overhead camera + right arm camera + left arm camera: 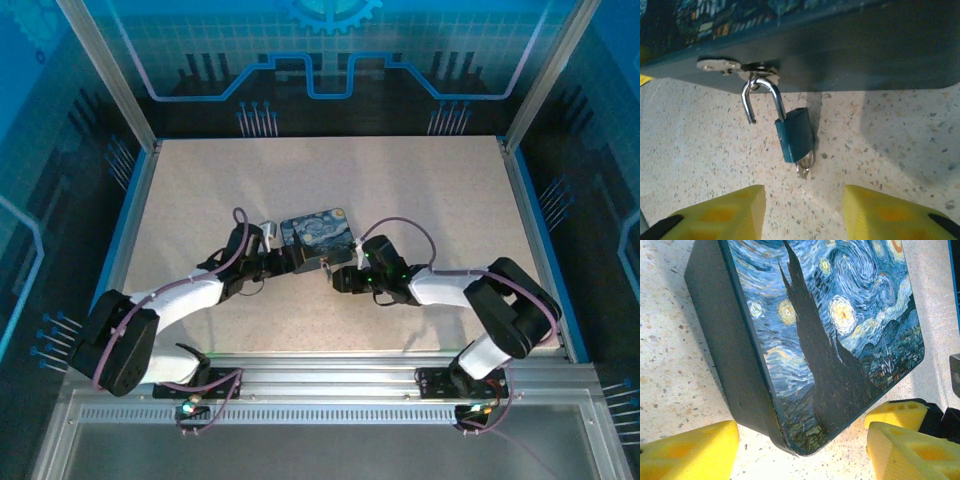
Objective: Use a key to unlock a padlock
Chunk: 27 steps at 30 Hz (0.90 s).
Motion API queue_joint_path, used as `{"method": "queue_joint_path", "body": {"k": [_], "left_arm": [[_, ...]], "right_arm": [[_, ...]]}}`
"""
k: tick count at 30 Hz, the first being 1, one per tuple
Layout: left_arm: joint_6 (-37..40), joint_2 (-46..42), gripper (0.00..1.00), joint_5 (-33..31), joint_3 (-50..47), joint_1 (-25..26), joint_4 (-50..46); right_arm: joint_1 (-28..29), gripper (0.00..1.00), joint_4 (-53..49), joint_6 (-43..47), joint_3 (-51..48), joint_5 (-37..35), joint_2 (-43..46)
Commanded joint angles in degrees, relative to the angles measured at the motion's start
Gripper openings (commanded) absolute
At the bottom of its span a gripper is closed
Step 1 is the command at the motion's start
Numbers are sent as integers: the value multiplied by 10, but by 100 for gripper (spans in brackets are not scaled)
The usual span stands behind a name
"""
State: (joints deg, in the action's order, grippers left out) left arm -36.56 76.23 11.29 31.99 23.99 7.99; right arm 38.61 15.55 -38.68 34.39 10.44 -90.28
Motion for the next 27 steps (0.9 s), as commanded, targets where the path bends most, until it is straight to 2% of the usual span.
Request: {"method": "queue_joint_path", "body": {"k": [1,20,27], "left_arm": [[-9,-3,70,-5,4,-8,1],[-9,18,70,-6,9,-15,9],[-3,21,70,-28,13,-15,-2]], "right_arm": [[8,43,46,-24,7,-12,-18],[24,38,63,-14,41,-20,-71],[24,29,68,-16,41,-31,-78]]}}
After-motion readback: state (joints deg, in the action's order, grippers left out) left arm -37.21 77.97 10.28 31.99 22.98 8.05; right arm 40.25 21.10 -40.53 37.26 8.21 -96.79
